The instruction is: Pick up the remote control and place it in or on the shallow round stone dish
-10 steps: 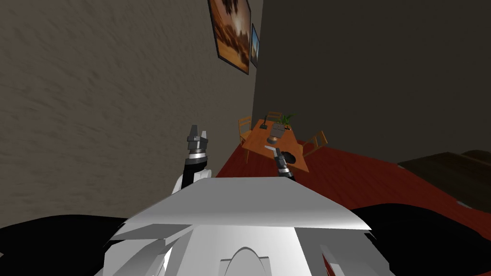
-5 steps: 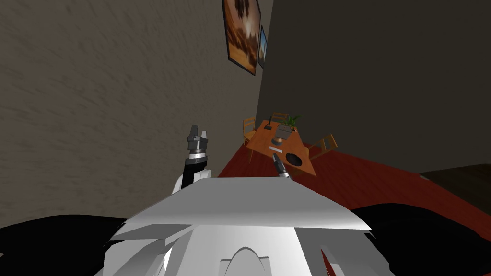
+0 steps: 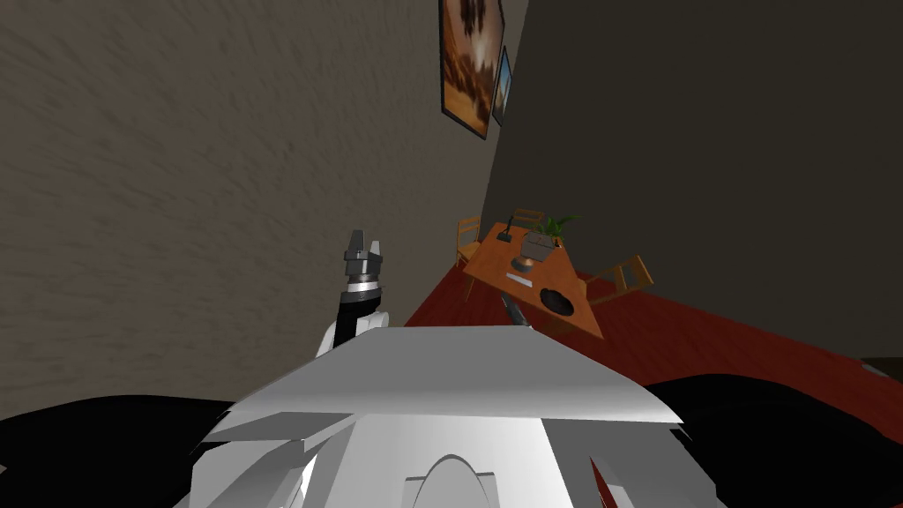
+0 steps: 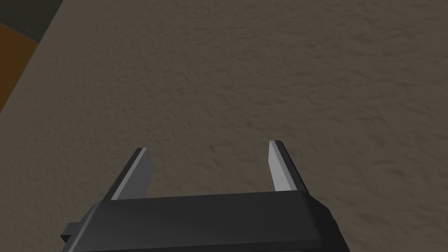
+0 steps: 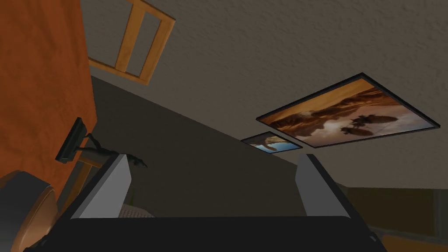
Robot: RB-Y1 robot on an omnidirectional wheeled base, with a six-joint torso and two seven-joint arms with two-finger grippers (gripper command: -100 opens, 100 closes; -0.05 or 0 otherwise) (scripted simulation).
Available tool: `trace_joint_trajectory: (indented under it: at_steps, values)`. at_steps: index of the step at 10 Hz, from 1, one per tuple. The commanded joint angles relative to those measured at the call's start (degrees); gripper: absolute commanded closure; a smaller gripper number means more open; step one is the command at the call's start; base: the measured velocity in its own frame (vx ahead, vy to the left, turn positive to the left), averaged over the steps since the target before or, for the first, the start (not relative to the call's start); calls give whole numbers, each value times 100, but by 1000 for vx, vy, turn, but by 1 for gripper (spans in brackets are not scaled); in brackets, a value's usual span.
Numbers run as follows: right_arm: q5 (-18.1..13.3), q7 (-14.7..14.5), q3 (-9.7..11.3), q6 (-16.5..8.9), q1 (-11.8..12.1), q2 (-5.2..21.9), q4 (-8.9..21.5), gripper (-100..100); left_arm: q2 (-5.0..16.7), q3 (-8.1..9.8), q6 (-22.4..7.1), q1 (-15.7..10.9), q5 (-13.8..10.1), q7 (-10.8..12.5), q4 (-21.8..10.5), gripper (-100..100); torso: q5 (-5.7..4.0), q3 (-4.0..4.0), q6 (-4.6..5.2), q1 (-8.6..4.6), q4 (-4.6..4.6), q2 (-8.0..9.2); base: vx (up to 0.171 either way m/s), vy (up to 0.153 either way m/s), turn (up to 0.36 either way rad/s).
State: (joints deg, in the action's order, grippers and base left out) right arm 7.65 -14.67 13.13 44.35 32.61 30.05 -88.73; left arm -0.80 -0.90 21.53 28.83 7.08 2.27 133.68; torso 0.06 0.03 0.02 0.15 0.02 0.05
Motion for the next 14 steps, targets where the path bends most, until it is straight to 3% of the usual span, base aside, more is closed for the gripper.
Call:
trace_joint_trajectory:
  at_steps: [1,3,4,5,8,10,11,14]
  values:
    - [-10,-10,27,53,-3,22,238,-100,0,0,0,0,0,0,0,0,0,0,0,0,0,0,5,25,-20]
    - [-107,-126,291,97,77,383,759,-100,0,0,0,-1,0,0,0,0,-2,2,-3,-7,1,3,18,73,313]
    - [-107,-126,291,97,77,455,951,-100,0,-1,0,-1,0,0,0,0,1,-2,-5,5,0,-4,36,71,160]
    - [-107,-126,291,97,77,455,951,-100,0,0,0,0,0,0,0,0,2,-3,2,1,-1,-5,16,28,-32]
    - [-246,-243,565,105,157,884,1530,-100,0,1,0,0,0,0,0,0,-2,0,2,-12,0,-1,27,37,236]
    - [-246,-243,565,105,157,884,1660,-100,1,1,0,1,0,0,0,0,-2,-2,2,-15,-1,-4,23,17,53]
    - [-331,-300,705,95,197,1094,1866,-100,1,1,0,1,0,0,0,0,-4,1,3,-19,1,2,22,24,274]
    - [-425,-356,845,78,236,1298,2345,-100,1,1,0,0,0,0,0,0,-4,-4,-2,-19,-1,-8,41,13,192]
